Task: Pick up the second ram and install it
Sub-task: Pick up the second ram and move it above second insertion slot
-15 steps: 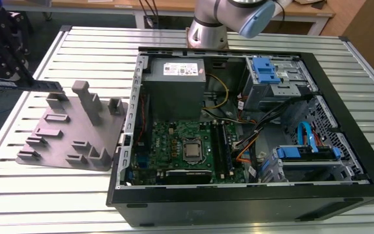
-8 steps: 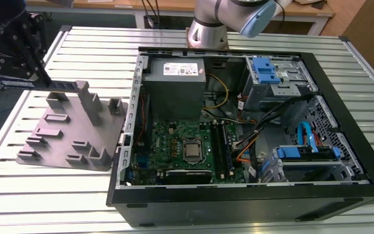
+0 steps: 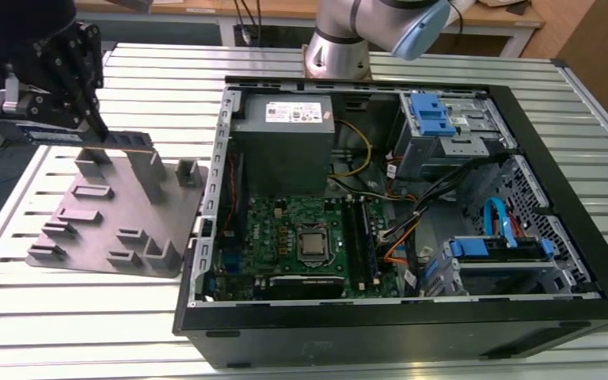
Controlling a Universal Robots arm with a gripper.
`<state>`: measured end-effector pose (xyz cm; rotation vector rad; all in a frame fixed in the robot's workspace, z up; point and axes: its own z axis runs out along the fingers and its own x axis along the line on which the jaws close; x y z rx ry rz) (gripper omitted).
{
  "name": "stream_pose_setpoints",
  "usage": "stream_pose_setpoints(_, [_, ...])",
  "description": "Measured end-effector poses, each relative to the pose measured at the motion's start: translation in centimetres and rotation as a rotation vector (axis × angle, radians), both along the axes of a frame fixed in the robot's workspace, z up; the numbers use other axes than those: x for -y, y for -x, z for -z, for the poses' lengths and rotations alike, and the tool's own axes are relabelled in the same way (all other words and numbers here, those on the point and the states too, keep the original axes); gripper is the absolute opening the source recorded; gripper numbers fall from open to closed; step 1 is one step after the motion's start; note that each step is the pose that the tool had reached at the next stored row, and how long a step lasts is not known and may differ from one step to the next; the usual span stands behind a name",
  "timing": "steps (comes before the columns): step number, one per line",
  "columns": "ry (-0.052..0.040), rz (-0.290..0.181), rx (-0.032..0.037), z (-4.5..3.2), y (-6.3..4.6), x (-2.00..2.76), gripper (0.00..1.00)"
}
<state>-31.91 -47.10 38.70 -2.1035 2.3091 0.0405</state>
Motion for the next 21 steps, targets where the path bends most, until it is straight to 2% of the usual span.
stream_pose_setpoints(21, [0.0000, 0.000, -0.0002, 0.04, -5.3, 0.00, 0.11])
